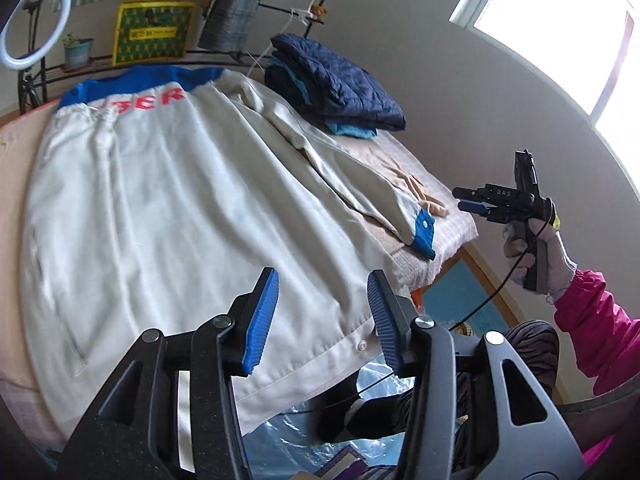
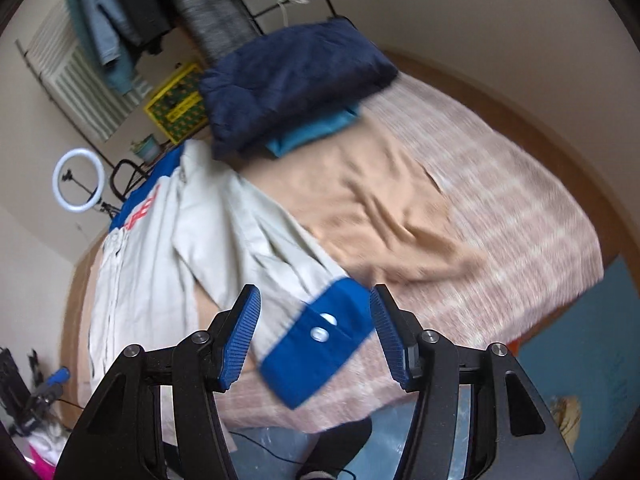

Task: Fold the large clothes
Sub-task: 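Grasp the blue cuff of the other sleeve with the right tool, then lift the sleeve by its cuff with the right tool toward the jacket center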

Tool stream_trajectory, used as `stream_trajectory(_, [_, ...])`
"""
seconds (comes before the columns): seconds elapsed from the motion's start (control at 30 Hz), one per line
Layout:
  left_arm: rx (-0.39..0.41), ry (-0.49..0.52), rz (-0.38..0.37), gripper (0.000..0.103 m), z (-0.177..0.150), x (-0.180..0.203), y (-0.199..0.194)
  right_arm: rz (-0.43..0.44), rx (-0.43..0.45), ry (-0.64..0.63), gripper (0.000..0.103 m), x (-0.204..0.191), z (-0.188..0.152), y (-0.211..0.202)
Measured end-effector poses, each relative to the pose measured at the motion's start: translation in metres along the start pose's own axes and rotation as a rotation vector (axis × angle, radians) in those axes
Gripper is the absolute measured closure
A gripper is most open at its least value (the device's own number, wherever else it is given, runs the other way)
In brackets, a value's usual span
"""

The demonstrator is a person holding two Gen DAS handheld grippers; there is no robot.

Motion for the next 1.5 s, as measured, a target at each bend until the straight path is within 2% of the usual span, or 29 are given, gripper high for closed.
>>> stream_trajectory(0.1, [-0.031, -0.006, -0.02, 0.056, 0.001, 0.006, 0.017, 0.044, -0.032, 0.036, 0.047, 0.013, -0.001, 0.018])
stream_trajectory(0.23, [-0.056, -0.007, -0.022, 0.056, 0.0, 0.012, 0.026, 0.008, -0.04, 0.088, 0.047, 0.037, 0.0, 0.039])
stream_trajectory(0.33, [-0.065, 0.0, -0.023, 0.056, -0.002, 0.013, 0.025, 0.024, -0.062, 0.149, 0.047, 0.056, -0.005, 0.048])
stream_trajectory(0.4, [-0.075, 0.008, -0.016, 0.056, -0.004, 0.012, 0.026, 0.039, -0.047, 0.144, 0.047, 0.059, -0.007, 0.045])
stream_trajectory(0.43, [-0.078, 0.009, -0.015, 0.056, -0.004, 0.011, 0.026, 0.055, -0.054, 0.143, 0.058, 0.057, -0.007, 0.044])
stream_trajectory(0.47, [-0.078, 0.007, -0.015, 0.056, -0.004, 0.01, 0.026, 0.08, -0.07, 0.149, 0.077, 0.055, -0.009, 0.043])
stream_trajectory(0.53, [-0.075, 0.004, -0.017, 0.056, -0.003, 0.009, 0.025, 0.109, -0.08, 0.148, 0.086, 0.049, -0.011, 0.04])
stream_trajectory(0.6, [-0.067, 0.005, -0.024, 0.056, -0.002, 0.009, 0.023, 0.173, -0.088, 0.154, 0.095, 0.043, -0.013, 0.035])
stream_trajectory(0.63, [-0.065, 0.005, -0.027, 0.056, -0.002, 0.009, 0.023, 0.219, -0.088, 0.166, 0.095, 0.039, -0.013, 0.032])
stream_trajectory(0.7, [-0.065, 0.01, -0.033, 0.056, -0.002, 0.01, 0.023, 0.238, -0.07, 0.156, 0.095, 0.035, -0.012, 0.028])
stream_trajectory(0.83, [-0.066, 0.026, -0.04, 0.056, -0.002, 0.012, 0.021, 0.158, -0.066, 0.111, 0.094, 0.031, -0.009, 0.037])
stream_trajectory(0.87, [-0.062, 0.025, -0.043, 0.056, -0.002, 0.012, 0.02, 0.135, -0.076, 0.111, 0.088, 0.032, -0.009, 0.043])
stream_trajectory(0.97, [-0.053, 0.027, -0.039, 0.056, -0.002, 0.011, 0.016, 0.116, -0.085, 0.136, 0.086, 0.04, -0.008, 0.054])
stream_trajectory(1.0, [-0.052, 0.029, -0.037, 0.056, -0.002, 0.011, 0.015, 0.124, -0.083, 0.146, 0.087, 0.041, -0.007, 0.054])
stream_trajectory(1.03, [-0.053, 0.031, -0.034, 0.056, -0.003, 0.011, 0.014, 0.129, -0.065, 0.145, 0.097, 0.039, -0.006, 0.051])
stream_trajectory(1.1, [-0.05, 0.029, -0.028, 0.056, -0.003, 0.008, 0.013, 0.132, -0.026, 0.117, 0.1, 0.031, -0.006, 0.04])
stream_trajectory(1.23, [-0.041, 0.001, -0.027, 0.056, -0.002, 0.0, 0.013, 0.203, 0.055, 0.056, 0.102, 0.005, -0.009, 0.005])
stream_trajectory(1.4, [-0.01, -0.024, -0.034, 0.056, 0.004, -0.008, 0.005, 0.301, 0.099, 0.002, 0.102, -0.03, -0.018, -0.033])
stream_trajectory(1.5, [0.006, -0.041, -0.027, 0.056, 0.007, -0.015, 0.0, 0.356, 0.116, -0.067, 0.102, -0.065, -0.031, -0.055])
Point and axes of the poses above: each gripper's, at about its wrist camera, not at the fingertips, and y roughly the way its jaws point, x to its right, z to its top, the point moved 4 cm from there along y, roughly the way its jaws point, and after that the axes turned 14 degrees about y, right-handed, at the moved point
